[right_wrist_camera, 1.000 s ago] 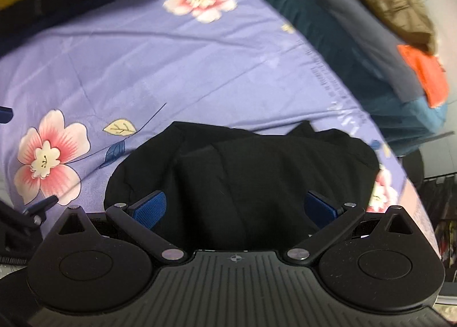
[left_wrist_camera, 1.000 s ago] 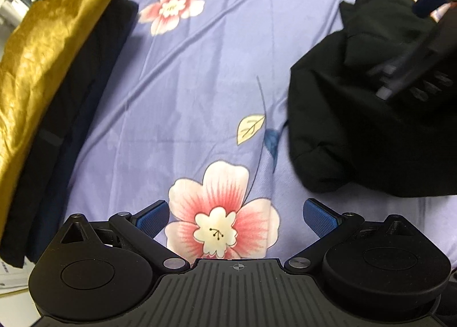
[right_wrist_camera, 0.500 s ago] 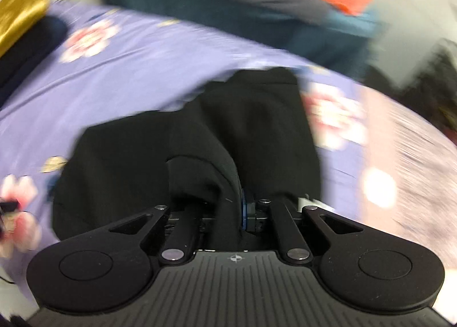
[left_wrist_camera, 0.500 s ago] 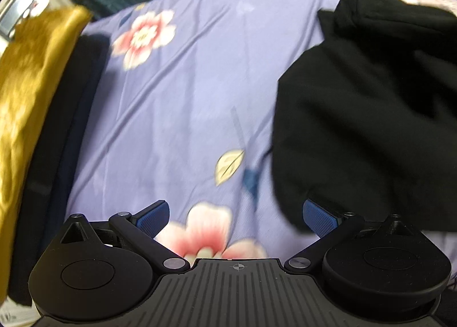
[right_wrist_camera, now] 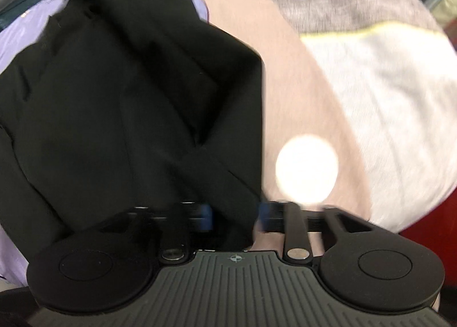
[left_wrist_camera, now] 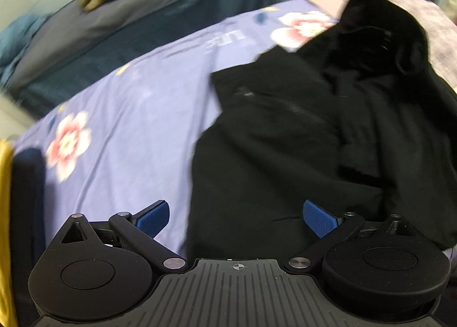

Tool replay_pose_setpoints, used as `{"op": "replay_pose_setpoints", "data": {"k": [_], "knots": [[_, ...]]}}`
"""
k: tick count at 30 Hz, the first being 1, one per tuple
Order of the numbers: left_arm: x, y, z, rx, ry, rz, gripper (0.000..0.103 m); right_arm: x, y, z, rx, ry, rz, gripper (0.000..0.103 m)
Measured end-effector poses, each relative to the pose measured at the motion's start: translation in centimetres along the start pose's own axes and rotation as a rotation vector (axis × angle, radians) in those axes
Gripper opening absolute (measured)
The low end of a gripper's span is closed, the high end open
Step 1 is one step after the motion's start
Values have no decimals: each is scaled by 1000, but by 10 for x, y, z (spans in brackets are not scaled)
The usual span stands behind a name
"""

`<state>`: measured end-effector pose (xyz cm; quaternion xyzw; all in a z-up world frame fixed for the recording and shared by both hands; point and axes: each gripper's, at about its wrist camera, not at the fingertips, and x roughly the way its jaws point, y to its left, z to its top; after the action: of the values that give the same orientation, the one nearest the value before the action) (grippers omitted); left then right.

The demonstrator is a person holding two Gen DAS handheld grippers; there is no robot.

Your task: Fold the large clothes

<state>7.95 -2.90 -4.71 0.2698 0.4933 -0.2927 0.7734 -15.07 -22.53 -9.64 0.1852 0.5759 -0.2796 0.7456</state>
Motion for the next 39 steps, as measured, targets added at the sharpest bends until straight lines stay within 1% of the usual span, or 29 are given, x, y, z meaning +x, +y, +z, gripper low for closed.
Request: {"op": "replay_pose_setpoints", "data": {"k": [2,4,5,6,7,8,9,10,12,14,17,18,20,21,23,25,26,28,29,30,31,32,33,34,36,37,39], "knots": [[1,-11,3,55,-27,-24,103,-6,4,-4,5,-45,28,58],[2,-19,9,95,-64,-41,103,-20,4,-7,5,-122,37,75],[2,-21,13,106,-90,-57,103,-29,2,-8,12,-176,48,78],[2,-22,18,110,-125,-74,103,-41,-2,-8,25,-240,70,83],[3,-21,26,106,-163,-82,103,-50,-11,-9,38,-284,91,89],[4,-21,36,96,-203,-86,103,-57,-14,-6,54,-329,113,92],[6,-20,47,84,-249,-93,103,-62,-19,-3,71,-362,130,96],[9,-19,56,78,-277,-100,103,-65,-24,2,85,-382,146,97],[22,-23,79,91,-311,-117,103,-61,-24,11,68,-379,187,98],[39,-33,102,139,-317,-121,103,-55,-13,24,9,-360,181,98],[69,-49,133,243,-310,-136,103,-38,-1,40,-66,-333,138,97],[80,-57,143,295,-305,-130,103,-35,3,43,-67,-329,123,97],[100,-67,159,375,-295,-113,103,-22,-4,54,-54,-318,132,97],[109,-71,167,405,-283,-123,103,-15,-3,60,-42,-311,133,97],[128,-74,178,453,-255,-169,103,-4,-4,66,-11,-300,133,95],[145,-78,186,501,-224,-212,103,5,-12,63,22,-279,144,91],[153,-83,191,519,-210,-227,103,3,-15,58,38,-267,149,90],[166,-90,196,561,-188,-251,103,5,-19,50,73,-251,155,88],[174,-96,200,590,-180,-250,103,8,-21,47,88,-244,156,88],[182,-101,203,614,-172,-241,103,13,-23,45,104,-236,157,84],[190,-107,206,639,-161,-239,103,17,-25,43,122,-224,161,77],[198,-110,209,657,-148,-252,103,20,-27,41,142,-207,170,73],[204,-113,210,668,-131,-277,103,24,-29,38,167,-184,182,63],[208,-115,210,670,-116,-306,103,27,-31,37,188,-163,194,58],[212,-120,207,670,-98,-355,103,27,-31,32,214,-150,209,55],[212,-123,203,679,-103,-354,103,27,-30,30,214,-154,210,51],[208,-127,196,714,-145,-329,103,28,-27,28,219,-155,205,49]]}}
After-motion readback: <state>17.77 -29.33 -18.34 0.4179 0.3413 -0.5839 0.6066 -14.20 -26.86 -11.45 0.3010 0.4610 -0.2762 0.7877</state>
